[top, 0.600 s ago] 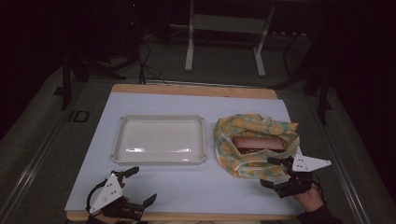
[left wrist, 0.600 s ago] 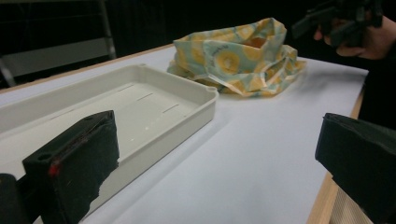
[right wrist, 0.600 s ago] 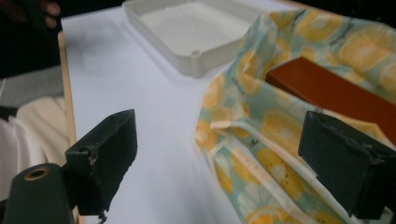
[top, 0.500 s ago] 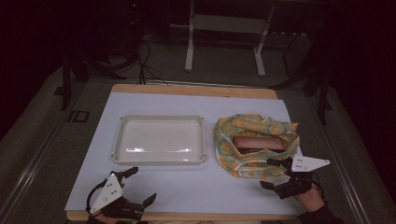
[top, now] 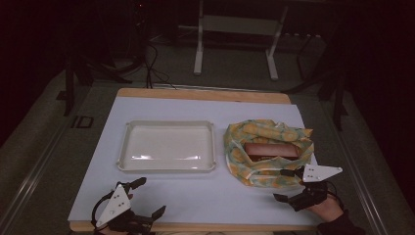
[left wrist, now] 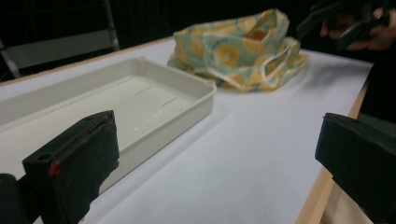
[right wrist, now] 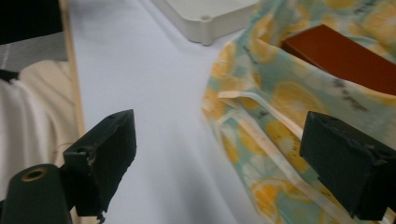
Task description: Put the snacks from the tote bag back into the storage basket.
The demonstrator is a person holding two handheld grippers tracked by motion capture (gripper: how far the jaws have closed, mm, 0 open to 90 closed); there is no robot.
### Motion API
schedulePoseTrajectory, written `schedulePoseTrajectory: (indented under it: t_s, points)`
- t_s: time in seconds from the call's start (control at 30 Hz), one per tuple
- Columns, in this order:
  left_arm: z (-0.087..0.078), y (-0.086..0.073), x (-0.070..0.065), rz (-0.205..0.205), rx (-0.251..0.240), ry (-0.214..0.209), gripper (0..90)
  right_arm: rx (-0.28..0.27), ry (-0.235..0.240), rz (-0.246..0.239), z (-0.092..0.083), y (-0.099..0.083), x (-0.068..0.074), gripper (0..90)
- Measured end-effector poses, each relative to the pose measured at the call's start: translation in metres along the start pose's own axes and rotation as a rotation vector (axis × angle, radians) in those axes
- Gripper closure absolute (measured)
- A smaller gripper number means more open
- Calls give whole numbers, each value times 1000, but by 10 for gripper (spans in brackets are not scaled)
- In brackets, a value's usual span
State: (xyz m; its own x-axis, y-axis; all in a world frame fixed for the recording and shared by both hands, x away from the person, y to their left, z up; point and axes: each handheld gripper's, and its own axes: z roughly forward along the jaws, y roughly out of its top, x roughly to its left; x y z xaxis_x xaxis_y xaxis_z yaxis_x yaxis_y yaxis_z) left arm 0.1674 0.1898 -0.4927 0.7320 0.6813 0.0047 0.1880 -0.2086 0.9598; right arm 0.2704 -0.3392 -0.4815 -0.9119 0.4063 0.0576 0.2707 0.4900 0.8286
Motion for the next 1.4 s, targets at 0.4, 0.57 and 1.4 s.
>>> schedulePoseTrajectory:
  t_s: [0.4,0.57,1.4]
  points:
    - [7,2,-6,12,30,-66,0,18,67,-51,0,17,6,108]
    - [8,3,-7,9,39,-68,0,16,57,-79,-1,27,3,133]
    - [9,4,-3,-21,34,-86,0,29,17,-149,-15,72,-31,169]
